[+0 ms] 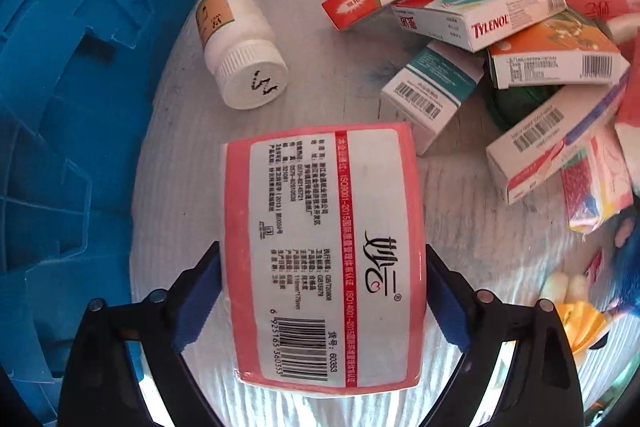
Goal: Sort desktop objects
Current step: 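Grasp a pink tissue pack with left tool while right grasps another, then carry both pink tissue packs into the crate and open both tools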
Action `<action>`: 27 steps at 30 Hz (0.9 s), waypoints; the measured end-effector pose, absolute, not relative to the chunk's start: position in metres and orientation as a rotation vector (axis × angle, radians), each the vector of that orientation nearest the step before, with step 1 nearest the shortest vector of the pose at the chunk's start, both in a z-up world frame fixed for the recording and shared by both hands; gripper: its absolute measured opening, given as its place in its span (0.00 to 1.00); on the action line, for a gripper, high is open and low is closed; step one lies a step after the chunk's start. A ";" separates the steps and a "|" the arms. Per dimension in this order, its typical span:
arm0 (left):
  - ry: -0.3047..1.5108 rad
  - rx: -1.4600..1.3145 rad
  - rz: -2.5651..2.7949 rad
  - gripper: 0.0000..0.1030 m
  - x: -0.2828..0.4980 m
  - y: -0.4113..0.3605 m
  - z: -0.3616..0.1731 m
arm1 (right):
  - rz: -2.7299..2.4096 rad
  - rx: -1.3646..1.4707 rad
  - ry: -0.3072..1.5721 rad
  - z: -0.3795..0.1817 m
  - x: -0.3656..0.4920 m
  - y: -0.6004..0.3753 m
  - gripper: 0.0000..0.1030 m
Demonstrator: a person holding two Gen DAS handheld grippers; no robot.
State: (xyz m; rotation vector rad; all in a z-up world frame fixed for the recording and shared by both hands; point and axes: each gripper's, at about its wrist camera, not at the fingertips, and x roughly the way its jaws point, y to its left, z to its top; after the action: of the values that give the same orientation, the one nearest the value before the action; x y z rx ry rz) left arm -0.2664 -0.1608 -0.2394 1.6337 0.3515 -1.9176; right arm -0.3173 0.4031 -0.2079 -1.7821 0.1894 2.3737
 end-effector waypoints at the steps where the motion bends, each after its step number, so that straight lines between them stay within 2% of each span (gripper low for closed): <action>1: 0.343 1.632 -1.920 0.89 -0.266 -0.160 -0.239 | 2.369 -1.790 0.187 -0.210 -0.319 0.403 1.00; 8: 0.319 1.586 -1.969 0.89 -0.257 -0.146 -0.216 | 2.356 -1.732 0.114 -0.207 -0.316 0.392 0.96; 14: 0.262 1.463 -2.072 0.89 -0.248 -0.126 -0.166 | 2.383 -1.599 0.165 -0.175 -0.286 0.400 0.95; 22: 0.200 1.195 -2.230 0.89 -0.220 -0.101 -0.075 | 2.567 -1.309 0.094 -0.072 -0.258 0.380 0.95; 27: 0.142 1.037 -2.301 0.89 -0.213 -0.096 -0.022 | 2.773 -1.120 0.007 0.008 -0.268 0.308 0.95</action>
State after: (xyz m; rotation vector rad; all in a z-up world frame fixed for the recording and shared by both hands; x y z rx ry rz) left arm -0.2133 -0.0955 -0.0223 1.0367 0.1423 -2.3009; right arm -0.2675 0.3083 0.0078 -1.1200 0.0069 2.7729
